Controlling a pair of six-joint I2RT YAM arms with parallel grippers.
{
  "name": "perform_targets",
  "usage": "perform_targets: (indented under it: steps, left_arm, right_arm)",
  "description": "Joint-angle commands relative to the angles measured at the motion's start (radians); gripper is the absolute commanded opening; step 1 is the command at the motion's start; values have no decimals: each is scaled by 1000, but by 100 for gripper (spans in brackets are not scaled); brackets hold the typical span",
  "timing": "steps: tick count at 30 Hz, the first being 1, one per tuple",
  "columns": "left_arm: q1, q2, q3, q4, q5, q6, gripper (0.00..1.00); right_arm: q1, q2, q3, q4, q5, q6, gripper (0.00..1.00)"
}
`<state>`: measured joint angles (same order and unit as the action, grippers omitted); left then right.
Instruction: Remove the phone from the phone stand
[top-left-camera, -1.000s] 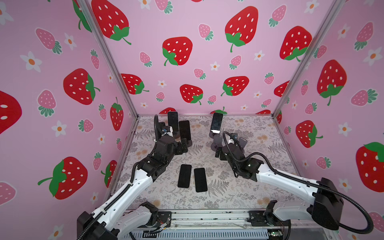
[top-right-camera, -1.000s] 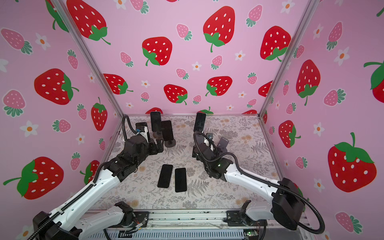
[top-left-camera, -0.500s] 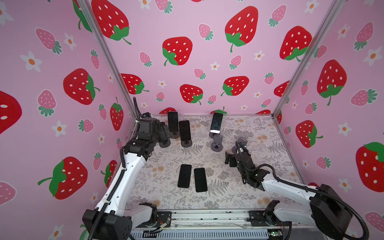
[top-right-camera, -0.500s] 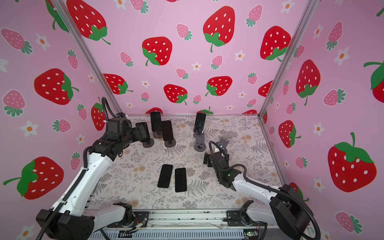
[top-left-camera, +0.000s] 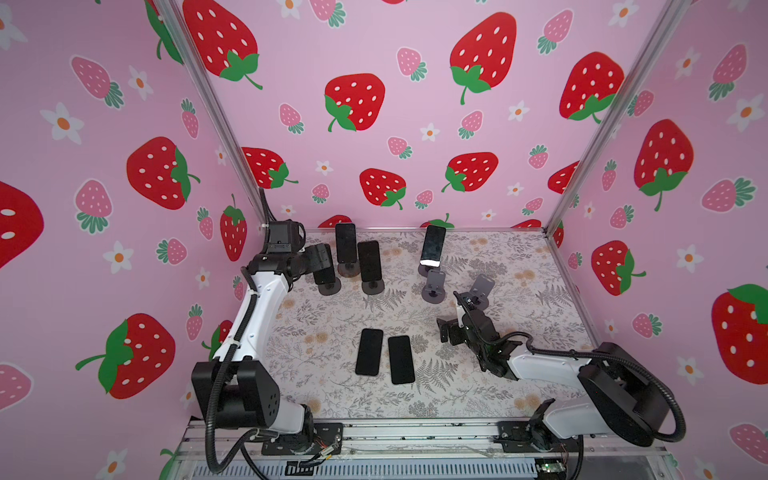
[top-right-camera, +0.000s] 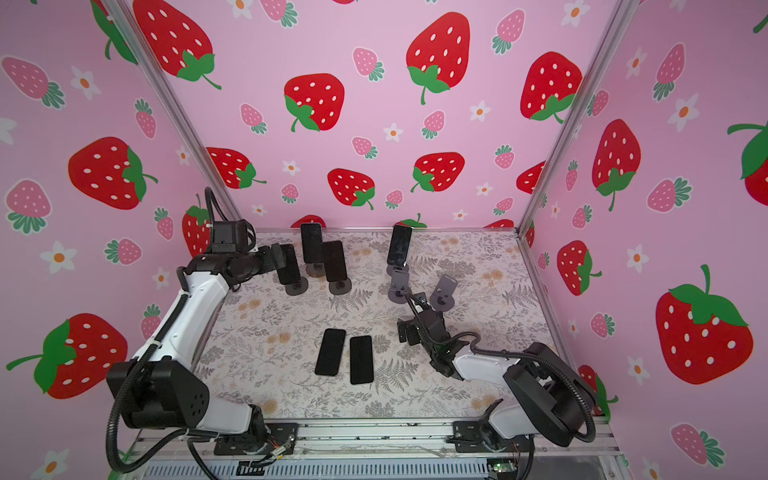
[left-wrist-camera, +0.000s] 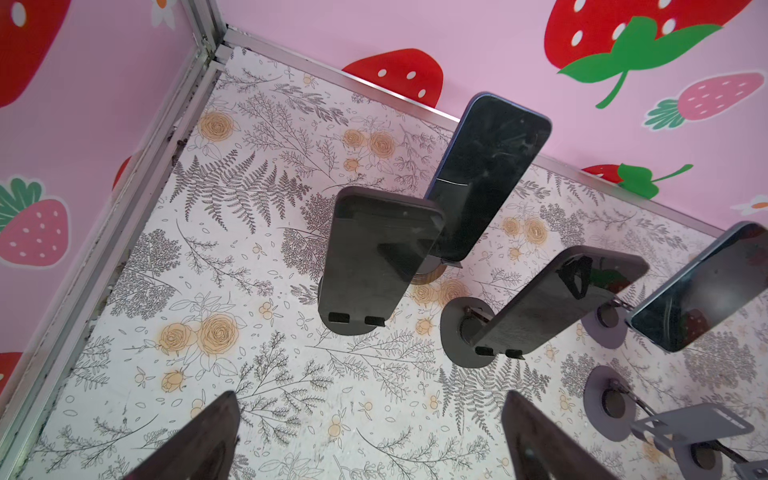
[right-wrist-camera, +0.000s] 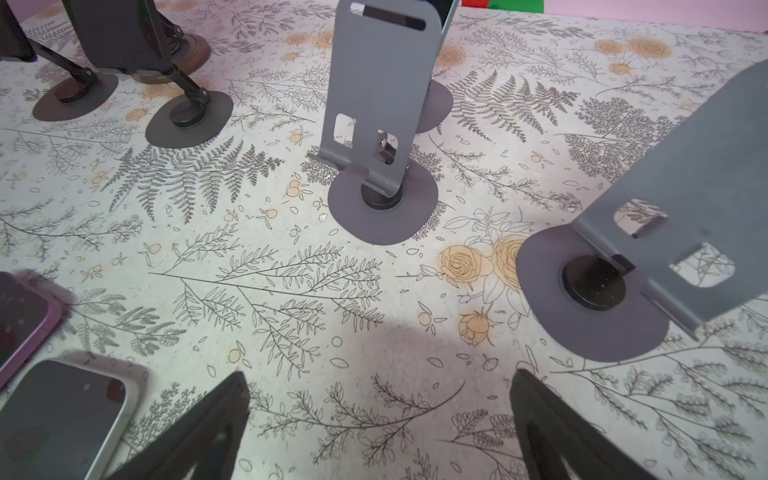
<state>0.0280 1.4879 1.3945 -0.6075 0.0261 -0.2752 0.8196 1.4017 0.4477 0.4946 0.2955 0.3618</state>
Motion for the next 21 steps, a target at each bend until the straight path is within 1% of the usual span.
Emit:
perform_targets:
  steps: [1, 6, 9, 14, 18, 21]
  left_arm:
    - [1, 39, 78, 53, -14, 23, 99]
    - [-2, 131, 154, 57, -37, 41, 100]
    - [-2, 169, 179, 60, -74, 50, 100]
    - [-9, 205, 188, 95, -123, 54, 99]
    - [-41, 231, 194, 128, -186, 116, 99]
    - [-42, 248, 214, 129, -183, 119, 99]
  right_arm:
    - [-6, 4, -11, 57, -29, -37, 100]
    - [-6, -23, -32, 68, 12, -36, 100]
    - [-5, -24, -39, 80, 16, -35, 100]
    - [-5, -21, -37, 79, 24, -34, 100]
    - [-6, -21, -41, 90, 29, -26, 100]
    - [-6, -25, -46, 96, 30, -24, 100]
